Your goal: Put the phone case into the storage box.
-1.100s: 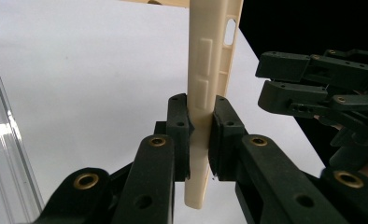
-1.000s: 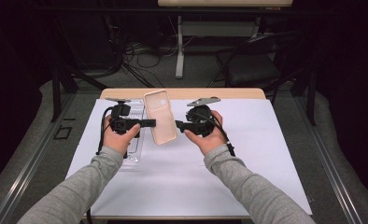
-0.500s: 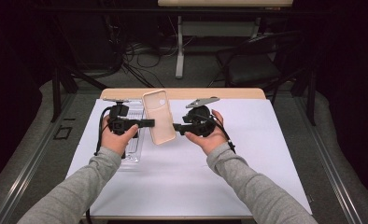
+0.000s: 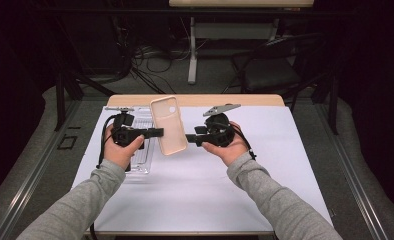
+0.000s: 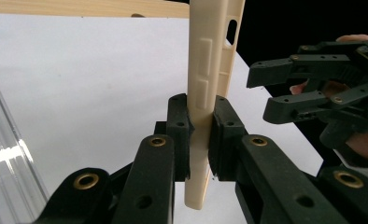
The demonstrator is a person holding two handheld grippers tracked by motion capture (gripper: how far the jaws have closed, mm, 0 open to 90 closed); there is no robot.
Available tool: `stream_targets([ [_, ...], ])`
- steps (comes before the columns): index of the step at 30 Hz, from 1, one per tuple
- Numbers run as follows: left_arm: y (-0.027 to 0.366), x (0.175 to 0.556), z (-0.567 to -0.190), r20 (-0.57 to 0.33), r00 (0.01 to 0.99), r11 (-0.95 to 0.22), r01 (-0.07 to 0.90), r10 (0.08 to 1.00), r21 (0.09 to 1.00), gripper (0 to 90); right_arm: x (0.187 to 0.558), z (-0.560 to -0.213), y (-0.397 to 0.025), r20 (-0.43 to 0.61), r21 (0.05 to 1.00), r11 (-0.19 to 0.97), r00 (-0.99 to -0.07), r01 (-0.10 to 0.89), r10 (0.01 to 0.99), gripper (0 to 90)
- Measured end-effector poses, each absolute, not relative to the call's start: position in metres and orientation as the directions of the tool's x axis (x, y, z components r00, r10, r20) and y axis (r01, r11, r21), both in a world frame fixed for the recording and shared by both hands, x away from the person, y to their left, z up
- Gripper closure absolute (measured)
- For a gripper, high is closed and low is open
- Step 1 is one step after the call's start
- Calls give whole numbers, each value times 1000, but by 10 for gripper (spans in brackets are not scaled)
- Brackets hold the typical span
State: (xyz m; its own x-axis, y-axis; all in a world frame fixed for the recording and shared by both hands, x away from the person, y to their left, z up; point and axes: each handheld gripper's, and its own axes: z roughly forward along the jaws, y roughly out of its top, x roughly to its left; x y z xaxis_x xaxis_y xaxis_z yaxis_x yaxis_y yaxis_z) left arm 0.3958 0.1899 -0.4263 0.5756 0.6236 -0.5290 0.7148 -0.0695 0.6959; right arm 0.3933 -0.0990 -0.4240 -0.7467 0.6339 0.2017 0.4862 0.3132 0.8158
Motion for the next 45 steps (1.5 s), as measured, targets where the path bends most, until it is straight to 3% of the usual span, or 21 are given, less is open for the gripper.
stream_targets([
  [18,191,387,-430,-542,600,-71,706,588,704,806,394,-428,-104,283,803,300,-772,515,569,581],
  [45,178,376,-432,-547,638,-108,698,542,708,806,395,-429,-101,335,795,273,-767,542,547,647],
])
